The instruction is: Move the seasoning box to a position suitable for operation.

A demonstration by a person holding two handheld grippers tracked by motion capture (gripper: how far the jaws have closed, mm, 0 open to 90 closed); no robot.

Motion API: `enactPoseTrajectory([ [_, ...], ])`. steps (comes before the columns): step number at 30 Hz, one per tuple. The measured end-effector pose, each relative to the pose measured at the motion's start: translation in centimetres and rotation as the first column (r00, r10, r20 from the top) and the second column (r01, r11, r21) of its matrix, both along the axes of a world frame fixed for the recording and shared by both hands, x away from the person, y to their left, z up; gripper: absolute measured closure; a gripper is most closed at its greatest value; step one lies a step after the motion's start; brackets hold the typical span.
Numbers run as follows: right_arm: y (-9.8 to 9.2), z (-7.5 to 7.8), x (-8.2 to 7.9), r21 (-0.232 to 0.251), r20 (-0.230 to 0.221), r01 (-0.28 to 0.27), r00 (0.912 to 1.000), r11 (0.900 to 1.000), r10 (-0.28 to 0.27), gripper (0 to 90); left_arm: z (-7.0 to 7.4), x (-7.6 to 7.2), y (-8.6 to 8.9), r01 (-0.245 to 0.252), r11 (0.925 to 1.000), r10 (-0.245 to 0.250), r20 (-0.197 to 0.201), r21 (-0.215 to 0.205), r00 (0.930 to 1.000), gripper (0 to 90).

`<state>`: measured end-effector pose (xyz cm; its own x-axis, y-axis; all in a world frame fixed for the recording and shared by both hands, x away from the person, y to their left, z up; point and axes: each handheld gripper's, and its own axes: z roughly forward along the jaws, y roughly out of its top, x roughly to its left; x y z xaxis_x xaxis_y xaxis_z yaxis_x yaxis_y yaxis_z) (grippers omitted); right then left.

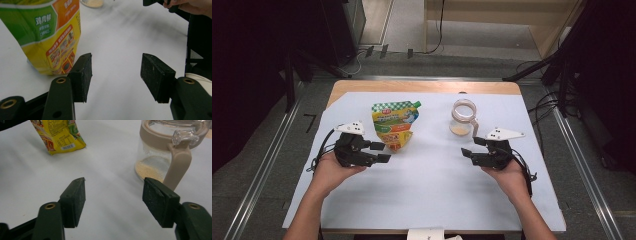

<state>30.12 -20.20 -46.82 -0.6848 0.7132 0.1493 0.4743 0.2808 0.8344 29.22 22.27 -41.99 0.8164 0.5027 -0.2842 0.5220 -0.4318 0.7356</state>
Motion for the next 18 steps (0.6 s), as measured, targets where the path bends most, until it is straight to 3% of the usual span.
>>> enactPoseTrajectory([
  [3,-0.3,0.2,0.0,0.004,0.005,0.009,0.9999,1.0,-0.009,45.0,-0.1,0.0,-0.3,0.006,1.0,-0.006,0.0,0.002,1.0,43.5],
  [5,-0.5,0.2,0.1,0.006,-0.001,0.019,0.9998,1.0,-0.019,45.0,-0.3,0.0,-0.5,0.009,0.9999,-0.009,0.002,0.011,1.0,43.4],
  [9,-0.5,0.1,0.1,-0.029,-0.007,0.011,0.9999,1.0,-0.011,49.4,-0.3,0.0,-1.1,0.02,0.9996,-0.02,0.005,0.02,0.9998,42.4],
  [14,-0.4,0.1,0.3,-0.006,-0.02,0.019,0.9996,1.0,-0.02,50.3,-0.2,0.0,-2.0,0.046,0.9986,-0.046,0.014,0.025,0.9988,40.0],
  [18,-0.2,-0.1,0.4,-0.025,0.006,0.025,0.9997,0.999,-0.025,45.7,-0.4,0.0,-2.7,0.067,0.9975,-0.067,0.006,0.021,0.9977,37.2],
])
